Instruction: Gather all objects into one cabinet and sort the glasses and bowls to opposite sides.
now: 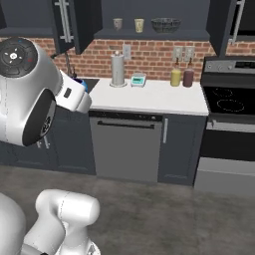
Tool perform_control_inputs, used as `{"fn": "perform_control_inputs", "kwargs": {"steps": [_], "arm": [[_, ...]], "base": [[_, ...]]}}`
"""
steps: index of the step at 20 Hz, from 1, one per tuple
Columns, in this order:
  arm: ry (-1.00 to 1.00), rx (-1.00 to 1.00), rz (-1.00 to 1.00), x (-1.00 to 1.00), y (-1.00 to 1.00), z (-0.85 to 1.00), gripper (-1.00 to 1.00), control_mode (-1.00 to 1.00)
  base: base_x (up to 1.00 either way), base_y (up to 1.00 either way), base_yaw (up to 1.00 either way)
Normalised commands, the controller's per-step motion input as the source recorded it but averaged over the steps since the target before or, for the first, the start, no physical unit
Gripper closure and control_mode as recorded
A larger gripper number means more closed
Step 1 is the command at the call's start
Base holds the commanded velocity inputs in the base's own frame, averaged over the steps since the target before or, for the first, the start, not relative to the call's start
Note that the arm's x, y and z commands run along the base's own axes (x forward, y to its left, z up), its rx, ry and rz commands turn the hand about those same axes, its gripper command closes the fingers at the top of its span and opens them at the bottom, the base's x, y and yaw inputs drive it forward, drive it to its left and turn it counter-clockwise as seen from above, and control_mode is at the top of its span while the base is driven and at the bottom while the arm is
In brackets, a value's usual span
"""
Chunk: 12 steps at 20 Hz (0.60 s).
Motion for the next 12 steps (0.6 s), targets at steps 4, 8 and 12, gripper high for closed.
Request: {"fn": "perform_control_inputs", "kwargs": {"steps": [4, 8, 12], "arm": [[0.0, 0.0, 0.0, 0.0, 0.0, 0.0, 1.0, 1.0], [0.0, 0.0, 0.0, 0.0, 0.0, 0.0, 1.0, 1.0], [0.0, 0.0, 0.0, 0.0, 0.0, 0.0, 1.0, 1.0]], "base": [[0.42, -0.1, 0.0], [0.4, -0.16, 0.0], [0.43, -0.21, 0.0]]}}
